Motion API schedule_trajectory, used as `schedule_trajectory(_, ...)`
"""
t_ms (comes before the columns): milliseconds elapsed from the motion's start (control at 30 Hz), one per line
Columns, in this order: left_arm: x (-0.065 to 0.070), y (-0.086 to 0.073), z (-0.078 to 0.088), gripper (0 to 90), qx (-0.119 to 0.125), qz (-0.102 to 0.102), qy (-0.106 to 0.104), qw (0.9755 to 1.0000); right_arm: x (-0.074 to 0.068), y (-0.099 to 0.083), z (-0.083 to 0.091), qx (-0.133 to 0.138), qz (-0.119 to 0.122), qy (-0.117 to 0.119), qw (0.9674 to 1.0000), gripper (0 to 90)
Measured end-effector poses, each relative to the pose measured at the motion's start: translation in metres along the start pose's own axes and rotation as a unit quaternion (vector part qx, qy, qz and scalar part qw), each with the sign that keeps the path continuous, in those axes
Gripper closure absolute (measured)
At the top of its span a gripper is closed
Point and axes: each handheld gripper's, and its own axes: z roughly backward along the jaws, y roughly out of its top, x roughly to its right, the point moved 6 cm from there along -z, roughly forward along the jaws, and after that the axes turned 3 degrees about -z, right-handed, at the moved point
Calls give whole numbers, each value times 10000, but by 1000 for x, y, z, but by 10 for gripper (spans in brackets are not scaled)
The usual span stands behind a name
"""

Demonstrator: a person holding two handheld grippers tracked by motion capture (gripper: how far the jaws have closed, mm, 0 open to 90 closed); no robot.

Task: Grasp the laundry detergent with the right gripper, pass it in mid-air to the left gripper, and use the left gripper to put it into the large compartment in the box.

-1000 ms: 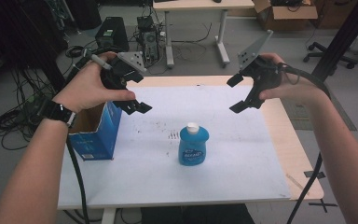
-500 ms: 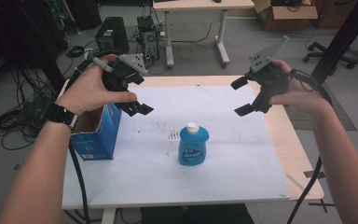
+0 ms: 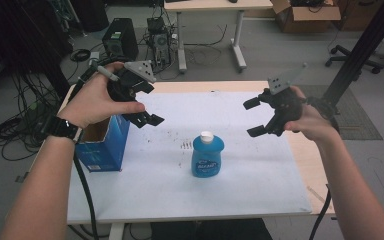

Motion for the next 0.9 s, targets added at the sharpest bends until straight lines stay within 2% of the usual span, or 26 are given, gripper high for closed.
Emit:
schedule_trajectory(133, 1, -2, -1, 25, 28, 33, -10, 10000, 0, -11, -13, 97, -36, 108, 9999, 14)
schedule_trajectory(167, 3, -2, -1, 25, 61, 50, -94, 9999, 2, -19, -24, 102, -82, 155, 9998, 14)
schedule_trajectory(500, 5, -3, -3, 25, 61, 56, -67, 9999, -1, -35, -73, 97, -185, 557, 9982, 14)
schedule_trajectory(633, 6, -3, -4, 25, 88, 80, -68, 9999, -1, -40, -86, 49, -263, 605, 9978, 18)
schedule_trajectory(667, 6, -4, -3, 25, 83, 54, -77, 9999, -1, -42, -94, 50, -276, 621, 9977, 20)
schedule_trajectory(733, 6, -4, -3, 25, 79, 35, -77, 9999, -3, -44, -100, 112, -294, 758, 9966, 21)
schedule_trajectory(900, 8, -5, -4, 25, 87, 55, -85, 9999, -4, -45, -109, 184, -299, 810, 9961, 33)
